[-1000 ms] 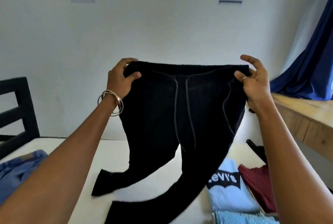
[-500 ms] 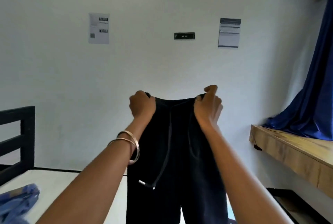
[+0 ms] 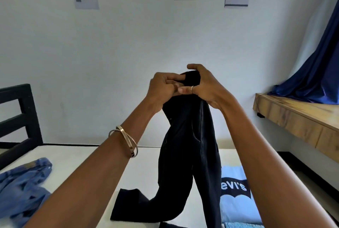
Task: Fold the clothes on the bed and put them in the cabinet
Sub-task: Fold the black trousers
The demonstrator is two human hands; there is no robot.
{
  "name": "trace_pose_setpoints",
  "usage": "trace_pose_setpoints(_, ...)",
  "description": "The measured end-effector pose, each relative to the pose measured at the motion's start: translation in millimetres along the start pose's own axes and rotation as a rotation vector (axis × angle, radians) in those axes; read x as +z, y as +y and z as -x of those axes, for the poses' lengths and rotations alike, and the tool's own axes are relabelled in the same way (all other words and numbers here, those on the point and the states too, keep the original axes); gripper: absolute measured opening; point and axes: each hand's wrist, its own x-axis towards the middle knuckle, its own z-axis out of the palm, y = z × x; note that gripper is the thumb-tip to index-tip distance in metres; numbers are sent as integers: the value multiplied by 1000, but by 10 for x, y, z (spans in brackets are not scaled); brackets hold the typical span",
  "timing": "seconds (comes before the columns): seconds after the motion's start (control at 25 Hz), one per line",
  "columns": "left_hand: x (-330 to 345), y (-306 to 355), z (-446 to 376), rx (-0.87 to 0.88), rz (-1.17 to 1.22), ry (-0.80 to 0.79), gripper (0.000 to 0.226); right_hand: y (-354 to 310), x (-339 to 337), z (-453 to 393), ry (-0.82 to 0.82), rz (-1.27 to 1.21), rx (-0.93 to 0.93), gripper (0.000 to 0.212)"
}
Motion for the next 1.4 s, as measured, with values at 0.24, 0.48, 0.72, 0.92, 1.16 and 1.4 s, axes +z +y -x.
trace_pose_setpoints(0.24,179,-142,-136,631,-678,-81,66,129,-173,129,85,16,-196,84)
trace_pose_setpoints(0.48,302,101,-362,595,-1083,16,48,322,-350,310,248,-531,-256,85)
trace_pose_setpoints(0.72,188,283,-583,686,-1051,500,34,1267,216,838,166,198,46,80)
trace_pose_setpoints(0.92,-156,735,-925,803,-1204,686,36,1059,21,572,745,555,95,36)
trace_pose_setpoints(1.16,-238,874,-993,800,-1273,735,39,724,768,865,430,459,-221,67)
trace_pose_setpoints(1.4,-243,623,-809,916,-1373,658,40,619,1715,974,430,511,220,73)
